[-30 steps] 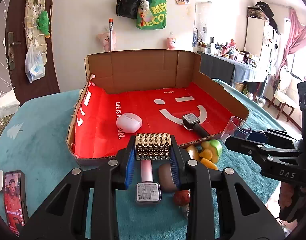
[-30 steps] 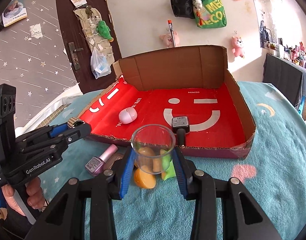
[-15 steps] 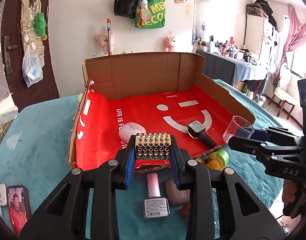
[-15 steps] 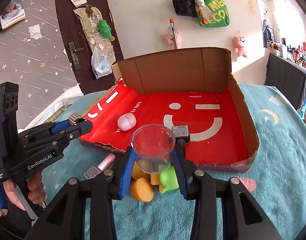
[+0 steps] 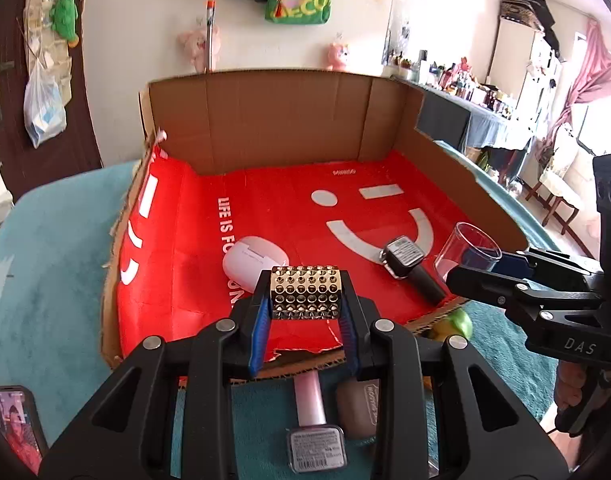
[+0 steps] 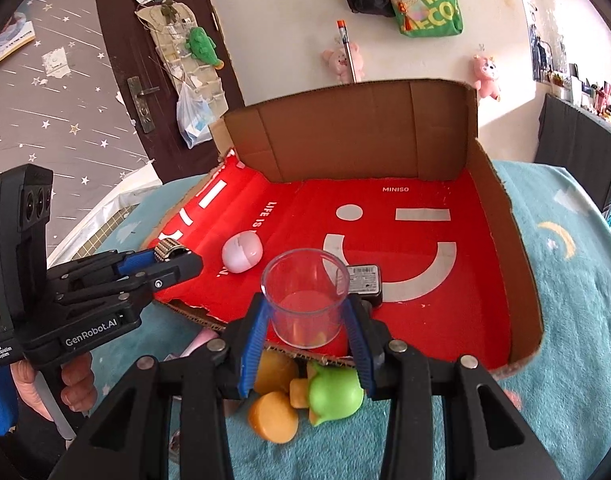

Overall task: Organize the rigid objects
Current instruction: 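Lower the gold-studded block with the left tool while the right tool lowers the glass cup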

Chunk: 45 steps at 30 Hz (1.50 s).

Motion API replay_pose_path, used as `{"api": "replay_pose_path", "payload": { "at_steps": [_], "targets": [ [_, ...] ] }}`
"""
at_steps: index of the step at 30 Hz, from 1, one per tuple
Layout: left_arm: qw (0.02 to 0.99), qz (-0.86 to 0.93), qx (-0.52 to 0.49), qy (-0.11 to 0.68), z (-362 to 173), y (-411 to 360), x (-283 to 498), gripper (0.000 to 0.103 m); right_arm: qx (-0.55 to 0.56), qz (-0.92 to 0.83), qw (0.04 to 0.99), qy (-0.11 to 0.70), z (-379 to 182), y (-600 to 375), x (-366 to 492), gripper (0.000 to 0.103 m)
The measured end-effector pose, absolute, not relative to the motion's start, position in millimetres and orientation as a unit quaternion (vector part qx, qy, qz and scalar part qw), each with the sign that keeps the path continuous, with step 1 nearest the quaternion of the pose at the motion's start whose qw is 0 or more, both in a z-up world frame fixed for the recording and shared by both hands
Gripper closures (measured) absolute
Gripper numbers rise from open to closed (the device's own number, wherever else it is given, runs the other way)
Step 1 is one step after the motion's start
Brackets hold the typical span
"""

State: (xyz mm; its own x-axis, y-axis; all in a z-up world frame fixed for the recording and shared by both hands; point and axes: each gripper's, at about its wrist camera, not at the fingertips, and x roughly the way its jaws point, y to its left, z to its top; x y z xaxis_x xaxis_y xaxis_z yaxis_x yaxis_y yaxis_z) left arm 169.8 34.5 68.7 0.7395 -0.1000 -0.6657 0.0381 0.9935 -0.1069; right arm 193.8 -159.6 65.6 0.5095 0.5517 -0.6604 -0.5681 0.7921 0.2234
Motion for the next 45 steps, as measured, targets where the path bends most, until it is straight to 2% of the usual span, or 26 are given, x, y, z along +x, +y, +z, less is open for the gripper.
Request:
{"api": "replay_pose_path", "payload": {
  "at_steps": [18, 45],
  "targets": [
    [0.916, -0.024, -0.043, 0.399, 40, 39, 198, 0.075, -0.016, 0.318, 0.846, 0.428, 34, -142, 225, 0.062],
    [0.905, -0.015, -0.048, 0.423, 17, 42, 220, 0.075, -0.028, 0.31, 0.845, 0.435, 26, -131, 241, 0.062]
  ]
}}
